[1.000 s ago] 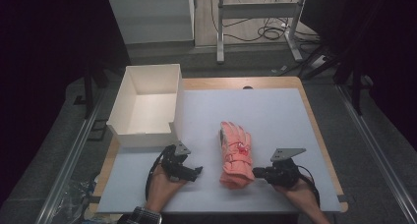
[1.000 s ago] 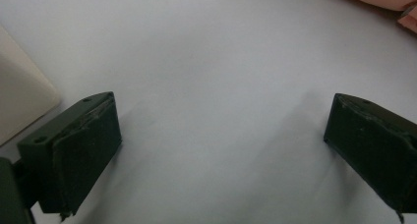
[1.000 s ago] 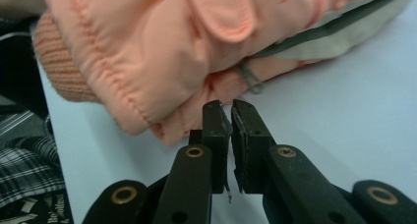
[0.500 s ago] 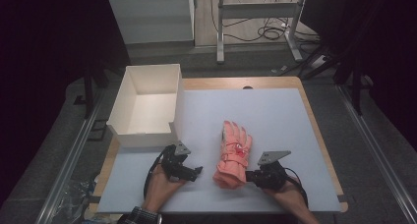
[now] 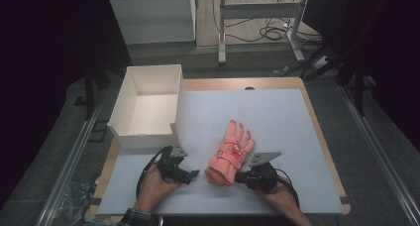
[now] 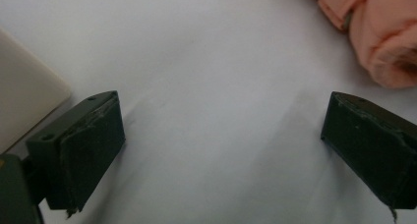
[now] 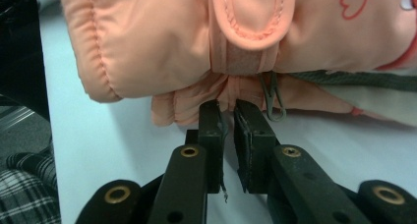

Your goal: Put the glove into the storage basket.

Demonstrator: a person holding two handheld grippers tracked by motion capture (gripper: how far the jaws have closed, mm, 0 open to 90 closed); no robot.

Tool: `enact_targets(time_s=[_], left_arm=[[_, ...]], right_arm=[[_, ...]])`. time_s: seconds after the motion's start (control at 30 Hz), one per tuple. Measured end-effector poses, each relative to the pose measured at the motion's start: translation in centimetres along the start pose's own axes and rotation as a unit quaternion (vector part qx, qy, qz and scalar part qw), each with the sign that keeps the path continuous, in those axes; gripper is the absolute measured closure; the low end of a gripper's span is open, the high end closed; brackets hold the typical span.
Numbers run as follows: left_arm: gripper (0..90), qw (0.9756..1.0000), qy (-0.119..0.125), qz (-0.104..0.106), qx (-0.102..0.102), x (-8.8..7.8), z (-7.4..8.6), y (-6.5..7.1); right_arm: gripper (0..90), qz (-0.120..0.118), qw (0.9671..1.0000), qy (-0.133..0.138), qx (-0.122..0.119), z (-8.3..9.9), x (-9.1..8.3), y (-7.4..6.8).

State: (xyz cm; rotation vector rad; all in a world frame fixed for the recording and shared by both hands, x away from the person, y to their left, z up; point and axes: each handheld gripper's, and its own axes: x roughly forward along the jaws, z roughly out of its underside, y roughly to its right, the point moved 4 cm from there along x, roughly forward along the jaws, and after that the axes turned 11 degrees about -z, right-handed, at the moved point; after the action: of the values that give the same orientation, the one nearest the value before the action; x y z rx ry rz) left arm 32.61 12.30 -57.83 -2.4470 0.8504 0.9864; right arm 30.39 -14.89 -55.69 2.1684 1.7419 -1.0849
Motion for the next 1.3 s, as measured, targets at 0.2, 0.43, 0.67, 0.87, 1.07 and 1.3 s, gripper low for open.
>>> enact_targets(time_s=[0.2, 0.43, 0.67, 0.87, 1.07, 1.3], left_arm=[[2.9, 1.0000, 0.002, 0.004, 0.000, 0.0, 0.0, -0.1], [2.8, 1.0000, 0.003, 0.004, -0.001, 0.0, 0.1, -0.1], [2.8, 1.0000, 0.003, 0.004, -0.001, 0.0, 0.1, -0.1], [2.8, 0.9995, -0.003, 0.023, -0.023, -0.5, 0.1, -0.1], [2.8, 0.9987, 0.007, 0.033, -0.038, -2.2, -0.7, -0.2], [1.0, 0.9988, 0.021, 0.037, -0.026, -4.3, -3.0, 0.5]], right_arm=[[81.0, 0.000, 1.0000, -0.001, -0.005, -0.7, 1.0, 0.0], [80.8, 0.006, 0.9999, -0.005, -0.008, -1.7, 2.2, 0.4], [78.1, 0.007, 0.9999, -0.004, -0.009, -1.8, 2.5, 0.4], [73.5, 0.036, 0.9993, -0.005, -0.012, -1.2, 1.4, 1.0], [67.7, 0.070, 0.9975, 0.006, -0.002, -0.5, -0.7, 2.3], [59.7, 0.116, 0.9929, 0.019, 0.014, 0.2, -3.4, 4.0]])
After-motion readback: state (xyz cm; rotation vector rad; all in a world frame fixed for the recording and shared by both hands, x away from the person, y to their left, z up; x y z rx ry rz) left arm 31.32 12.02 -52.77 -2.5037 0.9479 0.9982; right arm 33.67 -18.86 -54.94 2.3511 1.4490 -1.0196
